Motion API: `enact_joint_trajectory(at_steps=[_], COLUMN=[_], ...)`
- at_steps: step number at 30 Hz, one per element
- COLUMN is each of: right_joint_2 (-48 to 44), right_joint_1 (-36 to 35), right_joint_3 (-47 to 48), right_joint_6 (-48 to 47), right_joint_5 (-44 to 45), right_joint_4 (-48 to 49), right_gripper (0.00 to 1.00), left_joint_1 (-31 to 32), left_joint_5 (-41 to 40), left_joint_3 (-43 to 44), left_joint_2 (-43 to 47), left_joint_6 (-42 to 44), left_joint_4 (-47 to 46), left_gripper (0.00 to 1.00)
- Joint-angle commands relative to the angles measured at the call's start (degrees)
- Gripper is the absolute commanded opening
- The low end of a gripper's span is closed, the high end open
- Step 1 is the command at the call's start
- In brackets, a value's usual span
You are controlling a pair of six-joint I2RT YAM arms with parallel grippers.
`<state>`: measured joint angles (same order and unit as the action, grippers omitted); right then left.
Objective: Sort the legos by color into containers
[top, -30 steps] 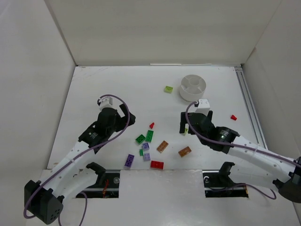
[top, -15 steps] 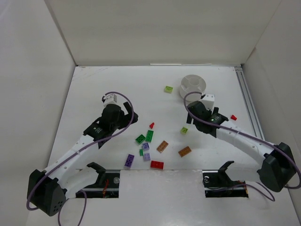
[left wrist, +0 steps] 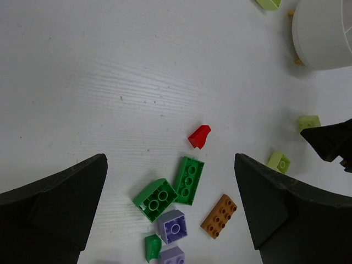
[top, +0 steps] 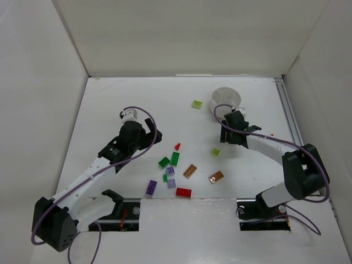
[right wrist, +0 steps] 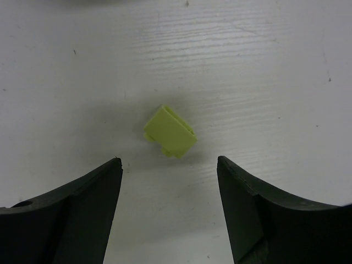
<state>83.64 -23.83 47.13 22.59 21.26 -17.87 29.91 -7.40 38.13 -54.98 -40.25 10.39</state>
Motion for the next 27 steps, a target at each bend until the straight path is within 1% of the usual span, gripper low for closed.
enact_joint_trajectory(at_steps=[1, 3, 9, 12, 13, 16, 17, 20, 21, 27], right_joint_2=[1.6, 2.8, 5.8, 6.4, 6.5, 7.1, 7.1, 7.0, 7.0, 0.6], right_joint_1=[1.0, 1.6, 1.6, 1.6, 2.1, 2.7, 2.7, 2.7, 2.7, 2.7], right_joint_3=[2.3, 2.8, 2.8, 4.0, 4.0, 4.5, 4.5, 4.5, 3.9, 3.9], right_joint_6=[-2.0, -1.5, -1.5, -1.5, -1.5, -1.5, -2.3, -4.5, -5.2, -7.2], right_joint_5=[-2.7, -2.7, -2.7, -2.1, -2.1, -2.1, -2.6, -4.2, -4.2, -6.6], right_joint_4=[3.3, 3.9, 5.1, 5.7, 5.7, 5.7, 5.7, 6.3, 6.3, 3.4], right_gripper=[0.74, 0.74, 0.64, 0.64, 0.63, 0.55, 0.46, 0.35, 0.30, 0.17], left_joint_1=[0.3, 0.3, 0.3, 0.3, 0.3, 0.3, 0.3, 0.3, 0.3, 0.3], left_joint_5=[-0.7, -1.2, -1.2, -1.7, -1.7, -2.4, -2.4, -2.4, -2.4, -2.9], left_joint_3=[2.5, 2.5, 2.5, 2.5, 2.5, 2.5, 2.5, 3.0, 3.0, 3.0], left_joint_2=[0.2, 0.2, -0.3, -0.8, -0.8, -1.4, -1.4, -1.9, -1.9, -1.9], left_joint_6=[1.0, 1.0, 1.0, 1.0, 1.0, 1.0, 1.0, 1.0, 1.0, 1.0], left_joint_4=[-1.8, -1.8, -1.8, -1.3, -1.3, -1.3, -0.7, -0.7, -0.7, -1.9], left_gripper=[1.00, 1.00, 1.00, 1.00, 1.00, 1.00, 1.00, 1.00, 1.00, 1.00])
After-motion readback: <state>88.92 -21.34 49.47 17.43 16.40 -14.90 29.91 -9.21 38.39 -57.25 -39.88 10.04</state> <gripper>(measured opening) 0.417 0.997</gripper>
